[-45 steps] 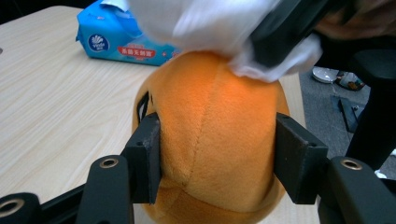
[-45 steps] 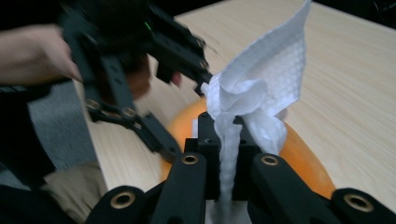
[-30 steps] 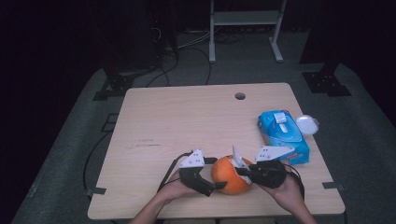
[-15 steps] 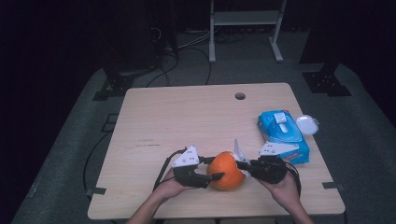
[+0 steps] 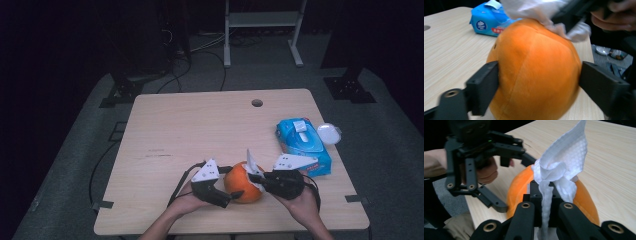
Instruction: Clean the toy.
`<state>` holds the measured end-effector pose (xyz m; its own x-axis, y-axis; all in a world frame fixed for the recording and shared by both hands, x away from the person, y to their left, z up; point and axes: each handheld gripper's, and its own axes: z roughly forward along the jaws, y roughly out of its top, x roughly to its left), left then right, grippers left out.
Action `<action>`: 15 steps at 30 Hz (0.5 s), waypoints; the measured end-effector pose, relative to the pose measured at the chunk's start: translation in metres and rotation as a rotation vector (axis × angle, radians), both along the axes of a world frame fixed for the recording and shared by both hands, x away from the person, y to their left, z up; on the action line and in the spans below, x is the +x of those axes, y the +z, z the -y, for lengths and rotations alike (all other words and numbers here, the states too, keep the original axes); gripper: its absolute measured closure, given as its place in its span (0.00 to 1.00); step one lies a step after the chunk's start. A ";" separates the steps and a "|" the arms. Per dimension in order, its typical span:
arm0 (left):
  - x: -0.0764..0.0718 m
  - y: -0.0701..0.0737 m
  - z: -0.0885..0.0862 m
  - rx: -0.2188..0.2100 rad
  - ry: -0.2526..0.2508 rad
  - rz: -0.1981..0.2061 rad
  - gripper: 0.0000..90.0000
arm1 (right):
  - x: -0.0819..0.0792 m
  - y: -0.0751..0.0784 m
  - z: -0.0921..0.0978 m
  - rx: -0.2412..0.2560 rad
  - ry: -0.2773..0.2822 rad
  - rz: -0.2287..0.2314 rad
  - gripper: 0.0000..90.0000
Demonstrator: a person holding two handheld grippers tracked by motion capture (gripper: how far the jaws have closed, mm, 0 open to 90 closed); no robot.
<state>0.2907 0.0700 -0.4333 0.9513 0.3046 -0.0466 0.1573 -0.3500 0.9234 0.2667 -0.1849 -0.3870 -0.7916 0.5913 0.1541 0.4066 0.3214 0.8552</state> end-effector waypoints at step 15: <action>-0.004 -0.007 0.009 0.068 0.032 0.071 0.27 | 0.001 -0.001 0.006 0.011 0.004 -0.012 0.96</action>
<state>0.2866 0.0607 -0.4400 0.9413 0.3350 0.0423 0.1043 -0.4077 0.9071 0.2673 -0.1913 -0.3885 -0.7918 0.5866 0.1700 0.4155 0.3134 0.8539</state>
